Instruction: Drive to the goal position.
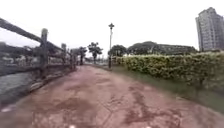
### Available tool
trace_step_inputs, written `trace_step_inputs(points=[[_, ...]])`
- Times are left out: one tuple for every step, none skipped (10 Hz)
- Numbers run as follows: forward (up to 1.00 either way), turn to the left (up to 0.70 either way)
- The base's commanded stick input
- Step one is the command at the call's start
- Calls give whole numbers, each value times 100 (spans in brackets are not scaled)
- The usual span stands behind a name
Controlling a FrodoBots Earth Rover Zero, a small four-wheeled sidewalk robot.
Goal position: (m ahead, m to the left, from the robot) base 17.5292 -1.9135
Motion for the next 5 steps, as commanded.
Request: trace_step_inputs(points=[[100, 2], [100, 2], [100, 2], [100, 2], [100, 2]])
